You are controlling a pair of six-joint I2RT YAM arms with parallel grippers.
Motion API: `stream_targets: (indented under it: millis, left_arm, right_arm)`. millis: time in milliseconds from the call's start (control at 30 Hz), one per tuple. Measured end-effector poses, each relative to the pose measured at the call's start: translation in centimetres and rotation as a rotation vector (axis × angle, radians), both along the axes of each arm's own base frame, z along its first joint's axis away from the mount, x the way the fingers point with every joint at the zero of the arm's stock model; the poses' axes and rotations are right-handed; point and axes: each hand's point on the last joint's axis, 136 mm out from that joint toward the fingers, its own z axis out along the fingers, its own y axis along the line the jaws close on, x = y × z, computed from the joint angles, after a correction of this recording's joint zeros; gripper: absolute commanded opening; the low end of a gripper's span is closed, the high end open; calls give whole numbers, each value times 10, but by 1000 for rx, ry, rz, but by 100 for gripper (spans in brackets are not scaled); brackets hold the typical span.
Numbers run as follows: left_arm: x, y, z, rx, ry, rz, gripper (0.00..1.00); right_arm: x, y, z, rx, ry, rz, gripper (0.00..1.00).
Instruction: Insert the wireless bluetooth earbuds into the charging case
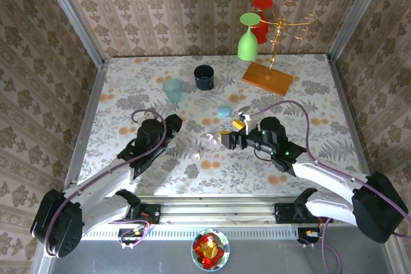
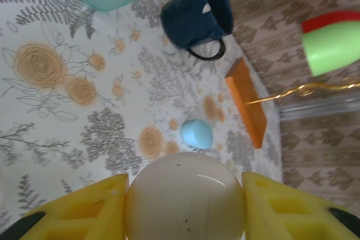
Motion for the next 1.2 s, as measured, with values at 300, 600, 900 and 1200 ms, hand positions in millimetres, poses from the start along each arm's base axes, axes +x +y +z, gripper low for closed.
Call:
stream_targets:
  millis: [300, 600, 900, 1200]
  left_arm:
    - [-3, -9, 17, -108, -12, 3, 43]
    - [0, -11, 26, -154, -30, 9, 43]
    - [-1, -11, 31, -167, -42, 7, 44]
    - [1, -8, 33, -171, -52, 19, 45]
  right_arm:
    - [7, 65, -2, 20, -66, 130, 81]
    - [33, 104, 6, 86, -67, 151, 77]
    - [53, 131, 8, 131, -19, 172, 68]
    - [54, 146, 7, 159, 23, 222, 40]
